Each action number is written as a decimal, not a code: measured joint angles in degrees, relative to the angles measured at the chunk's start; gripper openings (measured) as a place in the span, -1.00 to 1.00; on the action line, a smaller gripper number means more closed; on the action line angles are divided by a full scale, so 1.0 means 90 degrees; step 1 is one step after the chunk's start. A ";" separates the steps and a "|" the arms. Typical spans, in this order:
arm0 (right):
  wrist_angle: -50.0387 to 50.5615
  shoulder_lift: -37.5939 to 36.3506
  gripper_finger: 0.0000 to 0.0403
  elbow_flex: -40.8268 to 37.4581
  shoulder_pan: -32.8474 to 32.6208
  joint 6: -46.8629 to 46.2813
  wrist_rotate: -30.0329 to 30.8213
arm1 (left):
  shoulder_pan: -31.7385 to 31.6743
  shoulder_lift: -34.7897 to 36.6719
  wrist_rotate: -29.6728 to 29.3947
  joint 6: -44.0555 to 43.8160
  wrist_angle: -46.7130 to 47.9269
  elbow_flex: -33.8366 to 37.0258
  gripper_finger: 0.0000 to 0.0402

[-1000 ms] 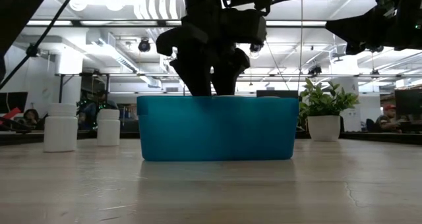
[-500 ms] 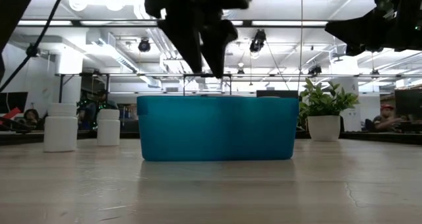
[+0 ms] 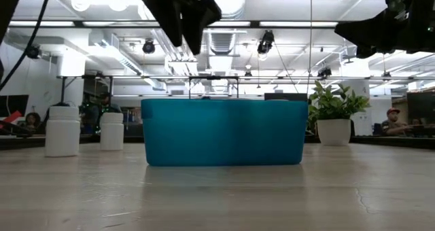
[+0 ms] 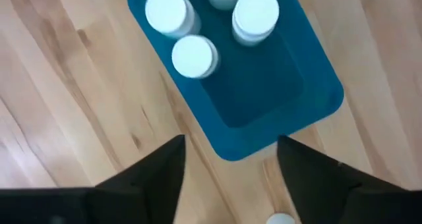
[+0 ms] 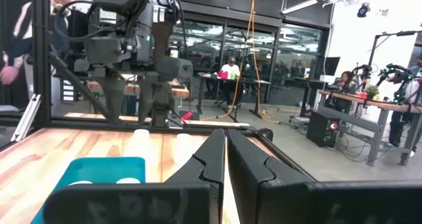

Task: Pick and place pill bottles into a basket
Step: Put the medicine bottle into the blue bin

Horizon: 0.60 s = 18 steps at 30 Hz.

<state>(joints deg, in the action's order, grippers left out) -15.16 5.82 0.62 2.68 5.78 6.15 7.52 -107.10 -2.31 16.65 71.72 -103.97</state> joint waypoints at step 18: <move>0.0022 0.0002 -0.96 0.0000 -0.0002 -0.0027 -0.0007 | 0.0057 0.1397 0.0051 -0.1136 0.0133 0.2583 -0.83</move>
<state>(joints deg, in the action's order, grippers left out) -14.96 5.85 0.62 2.66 5.54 6.09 8.03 -94.52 -1.85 6.43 72.92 -80.72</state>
